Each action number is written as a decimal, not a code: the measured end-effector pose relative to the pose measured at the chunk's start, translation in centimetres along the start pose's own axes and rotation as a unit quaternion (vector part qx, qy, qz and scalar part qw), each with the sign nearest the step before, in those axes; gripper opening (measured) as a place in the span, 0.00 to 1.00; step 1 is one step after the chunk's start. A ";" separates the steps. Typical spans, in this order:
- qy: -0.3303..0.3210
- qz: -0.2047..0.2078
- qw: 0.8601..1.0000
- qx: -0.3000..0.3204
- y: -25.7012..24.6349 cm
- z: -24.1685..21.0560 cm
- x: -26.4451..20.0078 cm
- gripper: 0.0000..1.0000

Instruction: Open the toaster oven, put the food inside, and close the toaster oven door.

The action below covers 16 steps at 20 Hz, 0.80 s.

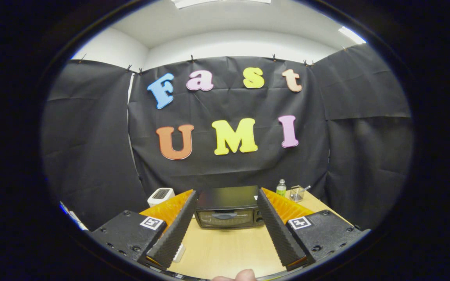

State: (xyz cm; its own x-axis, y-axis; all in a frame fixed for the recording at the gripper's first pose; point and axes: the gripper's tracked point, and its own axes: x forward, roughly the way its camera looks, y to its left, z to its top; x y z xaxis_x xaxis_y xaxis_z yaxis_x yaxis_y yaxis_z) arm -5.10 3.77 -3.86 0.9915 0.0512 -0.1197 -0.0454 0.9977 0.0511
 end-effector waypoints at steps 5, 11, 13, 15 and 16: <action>0.011 0.001 1.000 0.017 -0.5 -0.7 0.7 1.00; 0.020 0.005 1.000 0.013 -0.5 -1.3 1.1 1.00; 0.016 0.007 1.000 0.008 -0.6 -1.1 1.3 1.00; 0.015 0.011 1.000 0.007 -0.3 -1.0 1.5 1.00; 0.015 0.011 1.000 0.006 -0.3 -0.9 1.6 1.00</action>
State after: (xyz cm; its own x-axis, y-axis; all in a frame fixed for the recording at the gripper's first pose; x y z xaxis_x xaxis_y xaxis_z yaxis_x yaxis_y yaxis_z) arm -3.59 3.57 -4.92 0.9860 0.0755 -0.1488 -0.0661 0.9956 0.0668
